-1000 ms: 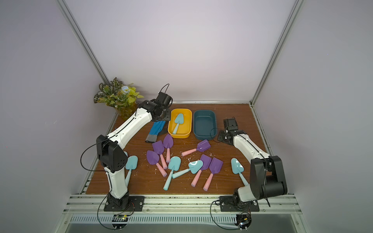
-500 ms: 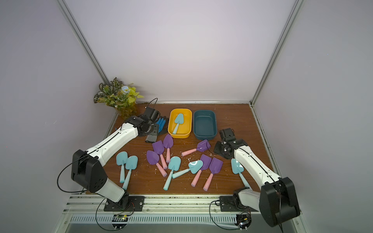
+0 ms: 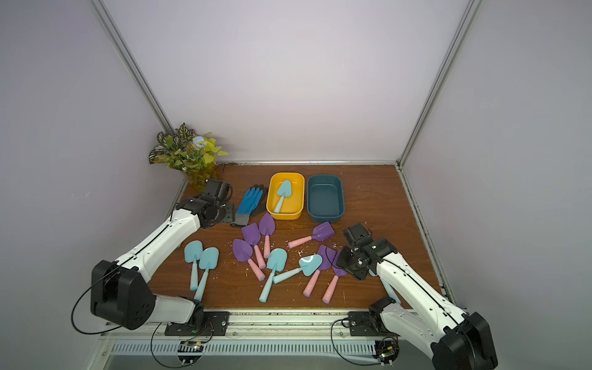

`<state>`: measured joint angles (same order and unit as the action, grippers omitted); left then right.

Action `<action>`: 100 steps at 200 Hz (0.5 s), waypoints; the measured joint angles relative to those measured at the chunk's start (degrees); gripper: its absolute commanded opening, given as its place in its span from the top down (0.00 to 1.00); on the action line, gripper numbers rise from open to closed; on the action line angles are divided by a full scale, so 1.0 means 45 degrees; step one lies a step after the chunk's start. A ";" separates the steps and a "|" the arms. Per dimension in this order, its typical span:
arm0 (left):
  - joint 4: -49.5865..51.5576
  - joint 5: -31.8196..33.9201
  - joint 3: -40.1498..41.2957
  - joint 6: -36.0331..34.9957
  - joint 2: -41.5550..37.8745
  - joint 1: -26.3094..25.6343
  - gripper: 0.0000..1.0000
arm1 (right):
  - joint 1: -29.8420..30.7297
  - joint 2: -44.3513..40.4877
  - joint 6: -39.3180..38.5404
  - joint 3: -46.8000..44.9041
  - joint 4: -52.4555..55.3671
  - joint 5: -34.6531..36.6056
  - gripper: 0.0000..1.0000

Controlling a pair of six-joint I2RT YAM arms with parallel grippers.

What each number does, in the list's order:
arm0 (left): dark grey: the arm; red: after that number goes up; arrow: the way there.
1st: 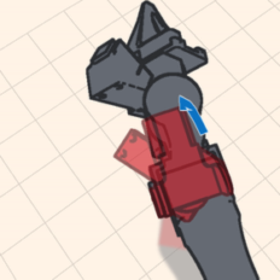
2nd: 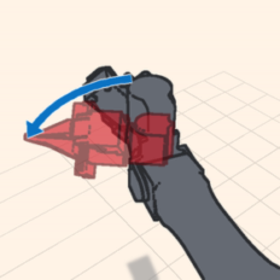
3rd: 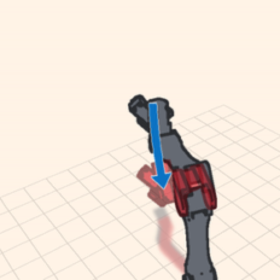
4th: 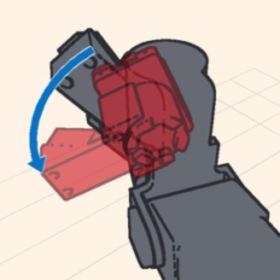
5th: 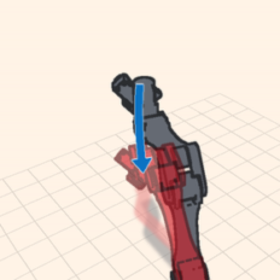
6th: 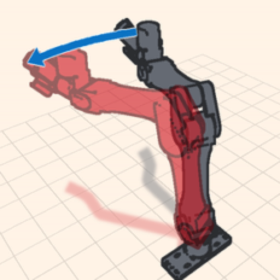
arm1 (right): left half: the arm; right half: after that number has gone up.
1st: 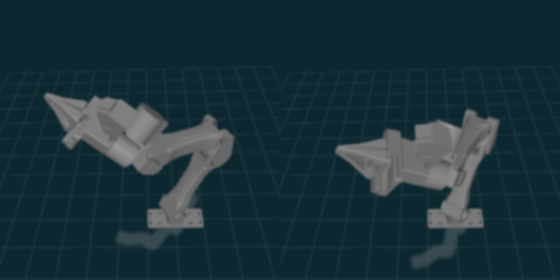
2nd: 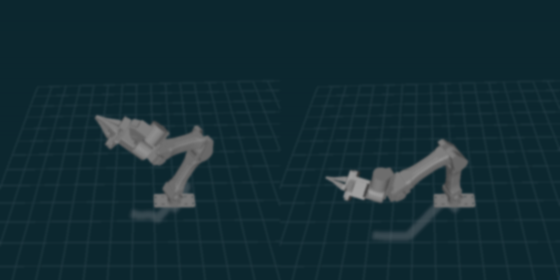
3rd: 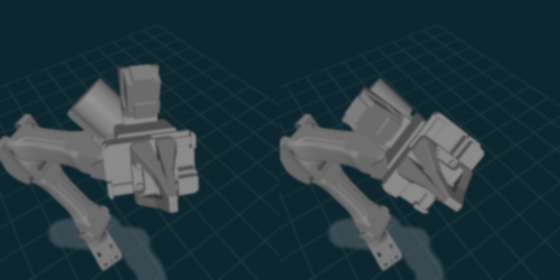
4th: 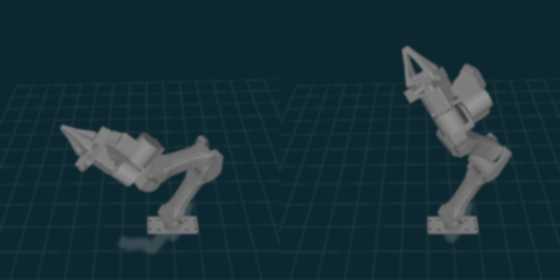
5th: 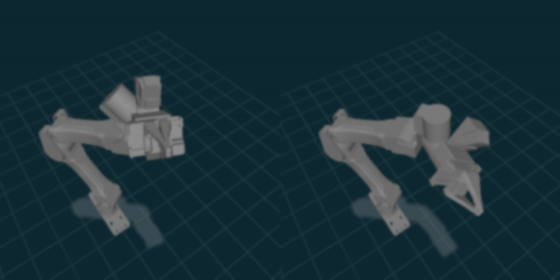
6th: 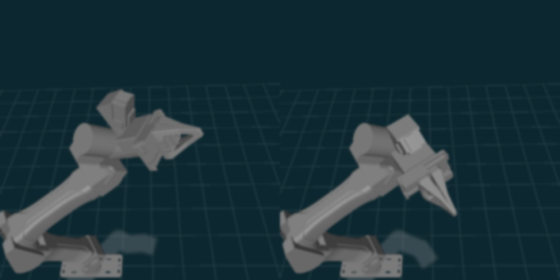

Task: Sort the small shovels by color and place them into the storage box
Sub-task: Pick up the shovel from the center of the board.

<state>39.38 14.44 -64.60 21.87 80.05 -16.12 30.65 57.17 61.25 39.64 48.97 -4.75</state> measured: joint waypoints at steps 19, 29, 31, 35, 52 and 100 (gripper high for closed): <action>-0.0151 -0.0097 0.0063 -0.0024 -0.0005 0.0010 0.31 | 0.0573 0.0170 0.0520 -0.0029 0.0049 -0.0087 0.49; -0.0189 -0.0146 0.0117 -0.0019 -0.0010 0.0010 0.31 | 0.0835 0.0311 0.0753 -0.0029 0.0034 -0.0131 0.49; -0.0189 -0.0155 0.0131 -0.0019 -0.0010 0.0015 0.31 | 0.0884 0.0345 0.0792 -0.0029 0.0029 -0.0141 0.49; -0.0204 -0.0165 0.0160 -0.0019 -0.0010 0.0019 0.31 | 0.0981 0.0413 0.0879 -0.0029 0.0024 -0.0155 0.49; -0.0214 -0.0223 0.0228 -0.0019 -0.0010 0.0049 0.31 | 0.1413 0.0665 0.1297 -0.0053 -0.0092 -0.0262 0.49; -0.0228 -0.0301 0.0262 -0.0063 -0.0345 0.0107 0.31 | 0.2458 0.1098 0.2297 -0.0622 -0.0685 -0.0408 0.49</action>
<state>38.35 13.08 -63.42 21.58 78.50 -15.64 41.71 62.11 71.59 36.84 45.89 -6.59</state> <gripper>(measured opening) 0.692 0.512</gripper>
